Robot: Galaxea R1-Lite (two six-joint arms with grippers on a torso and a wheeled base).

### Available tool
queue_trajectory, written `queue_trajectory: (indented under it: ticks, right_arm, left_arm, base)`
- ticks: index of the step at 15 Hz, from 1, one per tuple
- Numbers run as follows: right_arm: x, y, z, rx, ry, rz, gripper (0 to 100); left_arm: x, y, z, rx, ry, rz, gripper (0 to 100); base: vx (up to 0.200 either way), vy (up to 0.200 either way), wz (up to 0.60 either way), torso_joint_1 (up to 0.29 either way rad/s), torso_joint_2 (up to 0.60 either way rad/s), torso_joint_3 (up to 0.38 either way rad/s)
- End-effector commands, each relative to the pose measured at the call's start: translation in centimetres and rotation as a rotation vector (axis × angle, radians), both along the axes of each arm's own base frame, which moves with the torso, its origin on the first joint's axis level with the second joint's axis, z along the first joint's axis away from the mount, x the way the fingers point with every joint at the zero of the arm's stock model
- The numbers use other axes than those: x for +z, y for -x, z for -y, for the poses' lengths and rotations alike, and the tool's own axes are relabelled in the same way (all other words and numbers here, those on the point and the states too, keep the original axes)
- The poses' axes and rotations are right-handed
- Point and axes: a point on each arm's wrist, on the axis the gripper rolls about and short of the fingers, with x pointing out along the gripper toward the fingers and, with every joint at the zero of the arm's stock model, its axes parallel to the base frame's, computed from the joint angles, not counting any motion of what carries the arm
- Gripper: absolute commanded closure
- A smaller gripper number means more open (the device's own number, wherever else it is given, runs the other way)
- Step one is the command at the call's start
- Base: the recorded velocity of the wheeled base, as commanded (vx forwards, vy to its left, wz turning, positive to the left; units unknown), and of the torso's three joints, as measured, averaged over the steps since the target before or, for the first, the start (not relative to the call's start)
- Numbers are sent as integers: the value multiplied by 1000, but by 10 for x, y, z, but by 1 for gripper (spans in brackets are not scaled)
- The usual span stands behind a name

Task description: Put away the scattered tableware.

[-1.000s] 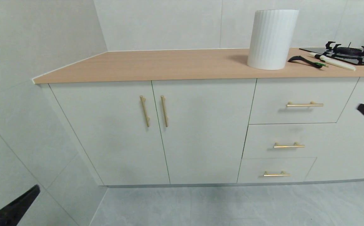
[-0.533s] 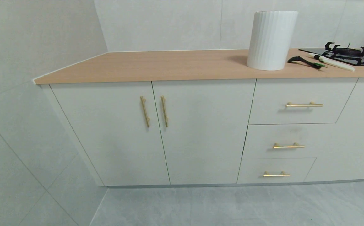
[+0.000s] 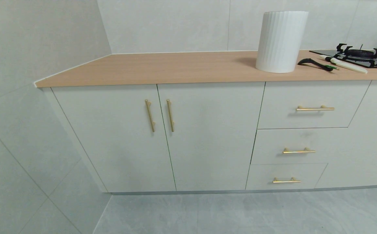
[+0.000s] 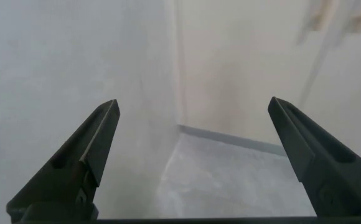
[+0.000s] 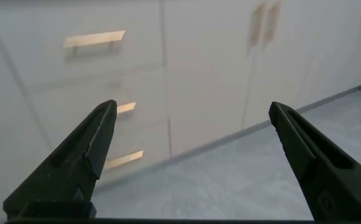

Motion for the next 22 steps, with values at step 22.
queue_trajectory:
  ticks: [22]
  right_arm:
    - [-25, -8, -10, 456, -46, -108, 0]
  left_arm:
    - [-11, -4, 6, -243, 32, -13, 0]
  base:
    - [0, 0, 0, 0, 0, 0]
